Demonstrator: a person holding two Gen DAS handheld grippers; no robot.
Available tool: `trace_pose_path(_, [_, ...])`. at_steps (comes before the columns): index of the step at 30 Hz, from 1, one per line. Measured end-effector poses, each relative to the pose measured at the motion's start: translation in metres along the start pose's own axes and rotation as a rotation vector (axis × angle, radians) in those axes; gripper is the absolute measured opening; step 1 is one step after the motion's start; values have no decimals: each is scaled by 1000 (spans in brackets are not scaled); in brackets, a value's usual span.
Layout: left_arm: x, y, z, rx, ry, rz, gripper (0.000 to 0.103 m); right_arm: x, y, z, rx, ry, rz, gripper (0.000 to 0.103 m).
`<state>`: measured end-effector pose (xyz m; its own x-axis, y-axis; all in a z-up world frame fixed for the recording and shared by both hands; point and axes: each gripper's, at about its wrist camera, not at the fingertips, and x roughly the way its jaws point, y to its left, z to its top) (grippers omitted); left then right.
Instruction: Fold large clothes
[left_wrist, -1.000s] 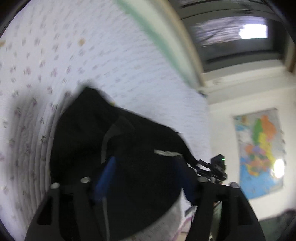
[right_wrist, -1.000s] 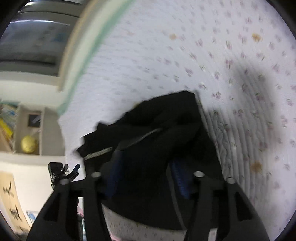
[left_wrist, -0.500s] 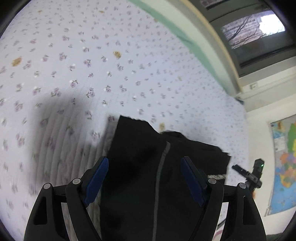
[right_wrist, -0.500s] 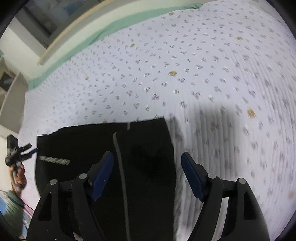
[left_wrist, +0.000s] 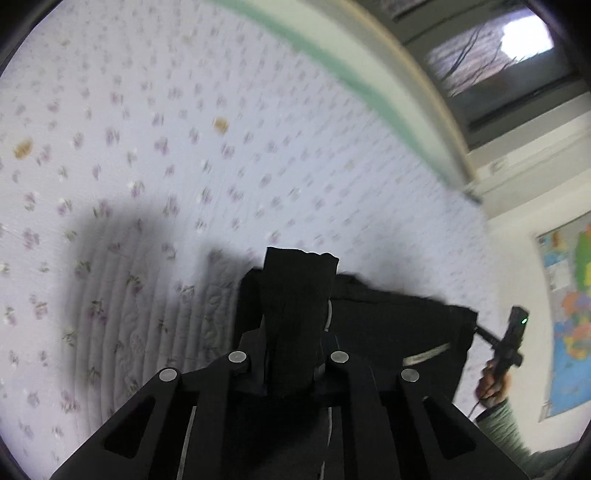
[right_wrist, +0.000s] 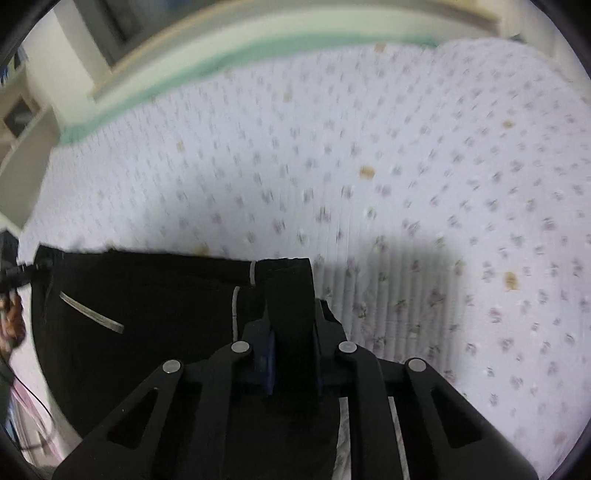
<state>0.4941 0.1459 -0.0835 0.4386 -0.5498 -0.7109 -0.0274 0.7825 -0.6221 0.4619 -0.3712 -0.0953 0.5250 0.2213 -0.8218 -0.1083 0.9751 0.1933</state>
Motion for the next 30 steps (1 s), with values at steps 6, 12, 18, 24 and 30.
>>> trace_pose_path(6, [-26,-43,42,45,-128,-18,11,-13,10,43,-8,-91,-102,16])
trace_pose_path(12, [63,2,55,-80,-5,153,11,92,-4,40,36,104,-168,16])
trace_pose_path(18, [103,26,39,-104,63,199,20,129,-4,19,46,189,-172,24])
trace_pose_path(24, [35,9,49,-24,-37,235,47,52,-6,26,114,74,-140,41])
trace_pose_path(30, [-21,-69,18,225,-83,265,54,-24,63,-3,22,-21,5,84])
